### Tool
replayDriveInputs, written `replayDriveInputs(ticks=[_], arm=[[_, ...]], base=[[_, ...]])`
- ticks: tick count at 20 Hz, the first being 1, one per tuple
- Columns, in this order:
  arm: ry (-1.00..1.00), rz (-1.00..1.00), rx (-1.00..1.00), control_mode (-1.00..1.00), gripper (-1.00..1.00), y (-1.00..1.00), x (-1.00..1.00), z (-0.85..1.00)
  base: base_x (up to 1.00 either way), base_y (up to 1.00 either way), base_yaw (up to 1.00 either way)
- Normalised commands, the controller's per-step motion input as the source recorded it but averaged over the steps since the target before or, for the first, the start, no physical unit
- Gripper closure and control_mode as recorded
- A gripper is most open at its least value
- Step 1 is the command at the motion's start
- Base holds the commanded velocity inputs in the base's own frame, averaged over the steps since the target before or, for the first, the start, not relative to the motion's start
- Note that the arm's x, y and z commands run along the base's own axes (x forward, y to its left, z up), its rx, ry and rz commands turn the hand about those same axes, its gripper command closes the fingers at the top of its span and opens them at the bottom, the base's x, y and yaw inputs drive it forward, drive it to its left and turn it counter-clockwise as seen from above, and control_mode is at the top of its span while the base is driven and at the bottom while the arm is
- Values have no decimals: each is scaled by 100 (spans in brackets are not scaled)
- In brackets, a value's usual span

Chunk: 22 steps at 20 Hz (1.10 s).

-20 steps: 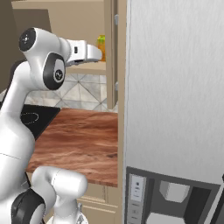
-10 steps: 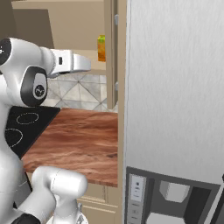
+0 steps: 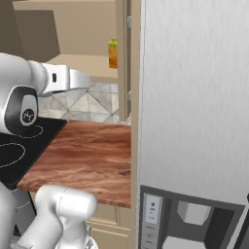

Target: Sort all alcoholic drinks to one cabinet, and non-alcoholic drinks to the other.

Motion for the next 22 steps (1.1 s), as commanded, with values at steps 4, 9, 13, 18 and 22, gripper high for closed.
replayDriveInputs(ticks=[4, 9, 13, 18, 22], arm=[[0, 7, 7, -100, -100, 9, -41, 0], [0, 6, 7, -100, -100, 6, -36, 0], [0, 3, 6, -100, -100, 7, -24, 0], [0, 2, 5, -100, -100, 8, -21, 0], [0, 2, 4, -100, -100, 5, -20, 0]], base=[[0, 0, 0], [0, 0, 0], [0, 0, 0], [0, 0, 0], [0, 0, 0]])
